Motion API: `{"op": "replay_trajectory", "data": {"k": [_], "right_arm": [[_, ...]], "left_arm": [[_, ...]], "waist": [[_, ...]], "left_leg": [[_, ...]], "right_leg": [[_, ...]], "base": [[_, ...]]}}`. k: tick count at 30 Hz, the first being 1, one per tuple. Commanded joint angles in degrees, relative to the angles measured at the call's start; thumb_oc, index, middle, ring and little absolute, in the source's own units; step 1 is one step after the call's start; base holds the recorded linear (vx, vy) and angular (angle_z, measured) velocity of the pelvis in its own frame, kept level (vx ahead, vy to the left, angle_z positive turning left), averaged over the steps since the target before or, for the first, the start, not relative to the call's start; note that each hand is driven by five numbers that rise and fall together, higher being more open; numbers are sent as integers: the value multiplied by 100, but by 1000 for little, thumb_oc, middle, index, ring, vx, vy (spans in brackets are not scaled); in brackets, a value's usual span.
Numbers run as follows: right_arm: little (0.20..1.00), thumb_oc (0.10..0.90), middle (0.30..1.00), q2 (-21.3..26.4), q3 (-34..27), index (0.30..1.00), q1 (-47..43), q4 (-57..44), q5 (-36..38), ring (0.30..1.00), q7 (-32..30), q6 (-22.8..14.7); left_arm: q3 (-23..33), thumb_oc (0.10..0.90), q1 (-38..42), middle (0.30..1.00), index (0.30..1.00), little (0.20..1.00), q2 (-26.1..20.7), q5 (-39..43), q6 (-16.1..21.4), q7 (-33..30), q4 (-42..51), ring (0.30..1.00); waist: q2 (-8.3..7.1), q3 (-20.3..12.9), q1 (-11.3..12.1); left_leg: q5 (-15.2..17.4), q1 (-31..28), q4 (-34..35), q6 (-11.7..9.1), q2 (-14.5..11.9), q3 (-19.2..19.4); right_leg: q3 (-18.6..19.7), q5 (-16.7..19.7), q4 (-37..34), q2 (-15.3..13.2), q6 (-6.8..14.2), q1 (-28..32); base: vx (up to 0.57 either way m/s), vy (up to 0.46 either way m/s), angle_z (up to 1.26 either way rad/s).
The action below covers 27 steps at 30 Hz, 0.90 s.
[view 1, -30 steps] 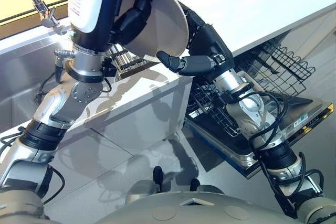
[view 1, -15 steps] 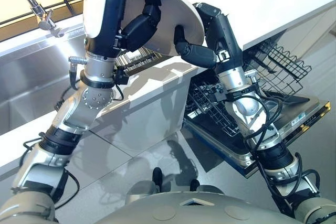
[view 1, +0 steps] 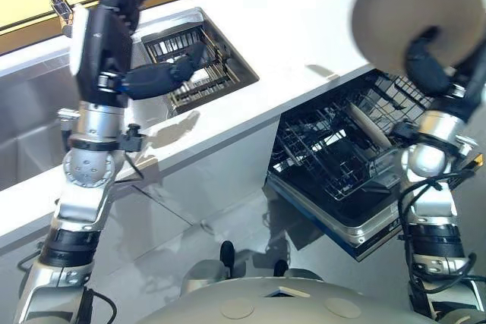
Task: Pick up plates and place into dishwasher.
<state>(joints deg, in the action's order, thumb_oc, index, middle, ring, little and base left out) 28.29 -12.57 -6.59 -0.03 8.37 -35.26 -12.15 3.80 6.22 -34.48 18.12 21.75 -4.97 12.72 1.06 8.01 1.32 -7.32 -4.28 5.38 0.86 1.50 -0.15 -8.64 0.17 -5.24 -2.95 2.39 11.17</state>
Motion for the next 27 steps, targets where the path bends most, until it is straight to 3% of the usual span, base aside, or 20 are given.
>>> {"op": "replay_trajectory", "data": {"k": [1, 6, 11, 14, 20, 27], "right_arm": [[200, 100, 300, 378, -138, 300, -356, -268, 5, 300, -330, -487], [200, 100, 300, 620, -496, 300, -235, 350, -471, 300, -857, 101], [200, 100, 300, 804, -561, 300, 89, 995, -1113, 300, -626, 792], [200, 100, 300, 847, -368, 300, 323, 1179, -1736, 300, -197, 1156], [200, 100, 300, 1069, 169, 300, 412, 1610, -3076, 300, 373, 1544], [200, 100, 300, 1554, 830, 300, 92, 2047, -3853, 300, 639, 1978]], "left_arm": [[430, 800, 103, 900, 900, 900, -288, 320, 141, 34, -257, 900], [742, 800, -122, 900, 900, 900, -388, 109, -41, -18, -777, 900], [1001, 800, -318, 900, 900, 900, -500, -59, -294, -240, -1215, 900], [1150, 800, -454, 900, 900, 900, -456, -112, -490, -256, -1360, 900], [1255, 800, -585, 900, 900, 900, -395, -59, -631, -128, -1506, 900], [1067, 800, -567, 900, 900, 900, -429, -81, -740, -85, -1358, 900]], "waist": [[-34, -545, 58], [-39, -562, 91], [-39, -536, 73], [-39, -499, 50], [-32, -412, 99], [-9, -288, 285]], "left_leg": [[891, -516, -38, -68, 56, 291], [889, -514, -38, -85, 52, 283], [879, -507, -38, -87, 51, 282], [863, -508, -38, -81, 42, 285], [838, -519, -50, -89, 45, 248], [784, -436, -68, -115, 57, 63]], "right_leg": [[-200, -252, 290, 200, 98, -165], [-212, -253, 264, 193, 100, -147], [-222, -252, 273, 181, 115, -159], [-211, -253, 292, 174, 112, -169], [-236, -275, 333, 158, 99, -163], [-356, -314, 395, 115, 77, -176]], "base": [[20, -11, 5], [0, 0, 0], [9, -5, 2], [27, -10, 1], [64, -18, 0], [30, -3, 11]]}}
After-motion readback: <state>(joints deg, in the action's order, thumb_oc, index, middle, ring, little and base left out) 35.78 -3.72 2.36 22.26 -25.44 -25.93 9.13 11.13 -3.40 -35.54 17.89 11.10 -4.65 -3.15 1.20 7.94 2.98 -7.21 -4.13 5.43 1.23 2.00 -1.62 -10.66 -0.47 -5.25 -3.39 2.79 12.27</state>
